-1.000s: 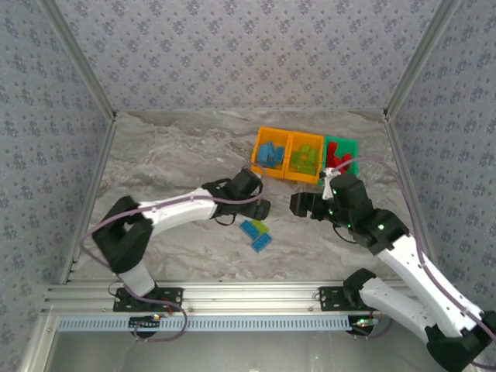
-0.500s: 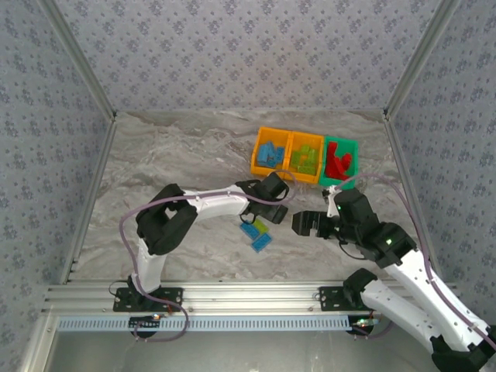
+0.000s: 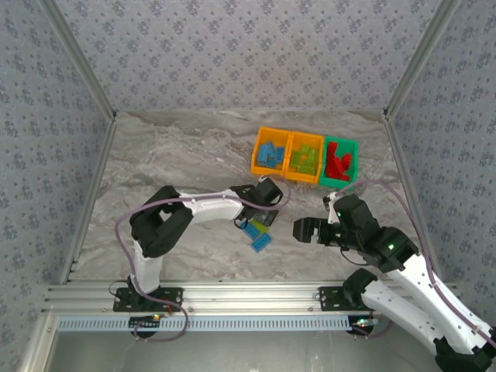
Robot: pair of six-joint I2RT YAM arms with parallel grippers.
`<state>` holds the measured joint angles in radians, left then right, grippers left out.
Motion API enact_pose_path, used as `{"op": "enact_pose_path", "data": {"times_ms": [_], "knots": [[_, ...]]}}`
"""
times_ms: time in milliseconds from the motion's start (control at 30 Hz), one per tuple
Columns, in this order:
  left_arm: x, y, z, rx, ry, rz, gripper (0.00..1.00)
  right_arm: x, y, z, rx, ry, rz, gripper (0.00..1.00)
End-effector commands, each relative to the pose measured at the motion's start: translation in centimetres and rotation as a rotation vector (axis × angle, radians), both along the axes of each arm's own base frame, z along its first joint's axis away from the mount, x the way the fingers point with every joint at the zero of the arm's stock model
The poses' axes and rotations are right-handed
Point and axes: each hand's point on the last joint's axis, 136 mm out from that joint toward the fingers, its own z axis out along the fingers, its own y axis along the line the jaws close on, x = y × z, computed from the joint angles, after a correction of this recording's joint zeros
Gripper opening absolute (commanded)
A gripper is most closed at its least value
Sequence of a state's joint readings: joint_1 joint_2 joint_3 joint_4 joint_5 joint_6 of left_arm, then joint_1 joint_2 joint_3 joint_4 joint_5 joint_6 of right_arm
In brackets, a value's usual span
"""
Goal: Sort the legos into containers by color
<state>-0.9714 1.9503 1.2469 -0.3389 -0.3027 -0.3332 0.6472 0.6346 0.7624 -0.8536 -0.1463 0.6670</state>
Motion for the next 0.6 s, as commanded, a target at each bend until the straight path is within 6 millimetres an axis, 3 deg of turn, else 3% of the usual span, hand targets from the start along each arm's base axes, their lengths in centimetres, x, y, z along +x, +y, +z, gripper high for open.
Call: {"op": "enact_pose_path", "data": {"times_ms": [0, 267, 567], "knots": [[0.3, 0.1, 0.2, -0.043, 0.030, 0.025, 0.91, -0.1, -0.3, -0.4, -0.011, 0.012, -0.020, 1.00], [-0.8, -0.7, -1.4, -0.082, 0.131, 0.007, 0.72, -0.1, 0.3, -0.3, 0.015, 0.021, -0.010, 1.00], [-0.6, -1.4, -1.0, -0.106, 0.144, -0.011, 0.60, -0.4, 1.2, -0.3, 0.026, 0.032, 0.020, 1.00]]}}
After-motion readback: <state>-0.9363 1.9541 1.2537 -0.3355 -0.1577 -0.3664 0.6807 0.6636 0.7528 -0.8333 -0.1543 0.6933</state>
